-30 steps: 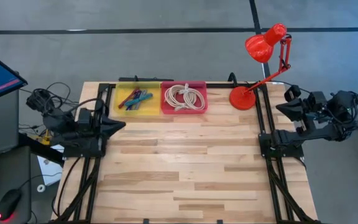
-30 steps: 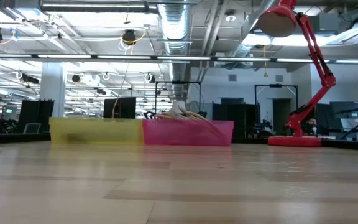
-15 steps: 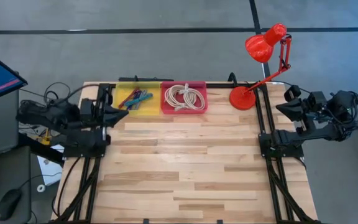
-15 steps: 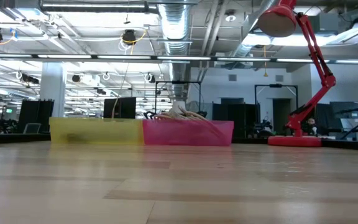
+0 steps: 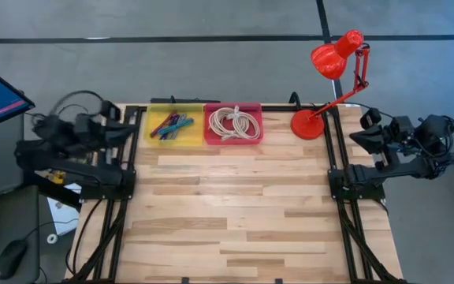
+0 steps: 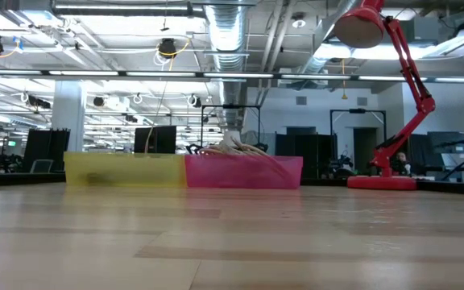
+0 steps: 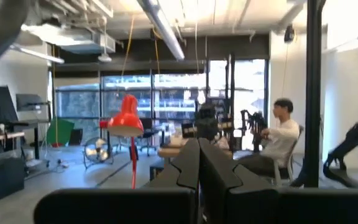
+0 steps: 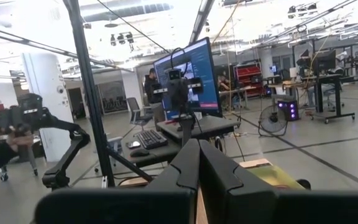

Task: Pick & Place USB Port
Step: Return to home position

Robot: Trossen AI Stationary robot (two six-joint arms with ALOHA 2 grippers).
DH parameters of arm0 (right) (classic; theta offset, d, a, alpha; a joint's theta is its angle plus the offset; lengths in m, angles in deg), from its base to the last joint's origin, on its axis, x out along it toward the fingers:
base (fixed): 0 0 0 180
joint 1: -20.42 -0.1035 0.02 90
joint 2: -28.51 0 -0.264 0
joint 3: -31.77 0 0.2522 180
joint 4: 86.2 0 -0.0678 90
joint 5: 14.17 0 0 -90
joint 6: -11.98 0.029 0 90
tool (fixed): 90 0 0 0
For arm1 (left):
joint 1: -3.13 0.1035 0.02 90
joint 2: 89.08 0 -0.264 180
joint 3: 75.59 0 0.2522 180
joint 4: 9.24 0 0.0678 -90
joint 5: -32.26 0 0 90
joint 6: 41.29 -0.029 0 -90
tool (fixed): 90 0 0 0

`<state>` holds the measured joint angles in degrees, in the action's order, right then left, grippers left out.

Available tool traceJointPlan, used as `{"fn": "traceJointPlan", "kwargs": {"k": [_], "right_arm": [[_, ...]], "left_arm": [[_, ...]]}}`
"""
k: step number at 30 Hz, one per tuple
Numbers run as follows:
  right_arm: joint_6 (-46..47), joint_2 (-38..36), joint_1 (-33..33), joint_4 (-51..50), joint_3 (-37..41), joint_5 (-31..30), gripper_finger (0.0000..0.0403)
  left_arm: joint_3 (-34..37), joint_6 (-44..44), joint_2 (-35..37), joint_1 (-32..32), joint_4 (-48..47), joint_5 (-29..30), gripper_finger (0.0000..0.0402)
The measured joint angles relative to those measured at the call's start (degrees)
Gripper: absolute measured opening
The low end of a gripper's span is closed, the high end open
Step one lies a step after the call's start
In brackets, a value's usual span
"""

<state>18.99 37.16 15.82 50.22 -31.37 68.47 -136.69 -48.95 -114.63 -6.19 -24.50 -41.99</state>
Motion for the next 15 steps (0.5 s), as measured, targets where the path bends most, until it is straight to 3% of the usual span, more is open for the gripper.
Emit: {"fn": "traceJointPlan", "kwargs": {"k": [15], "right_arm": [[0.09, 0.0, -0.02, -1.23, 0.0, -0.04, 0.0]], "left_arm": [[-0.02, 0.72, 14.41, 0.01, -9.23, 0.94, 0.0003]]}}
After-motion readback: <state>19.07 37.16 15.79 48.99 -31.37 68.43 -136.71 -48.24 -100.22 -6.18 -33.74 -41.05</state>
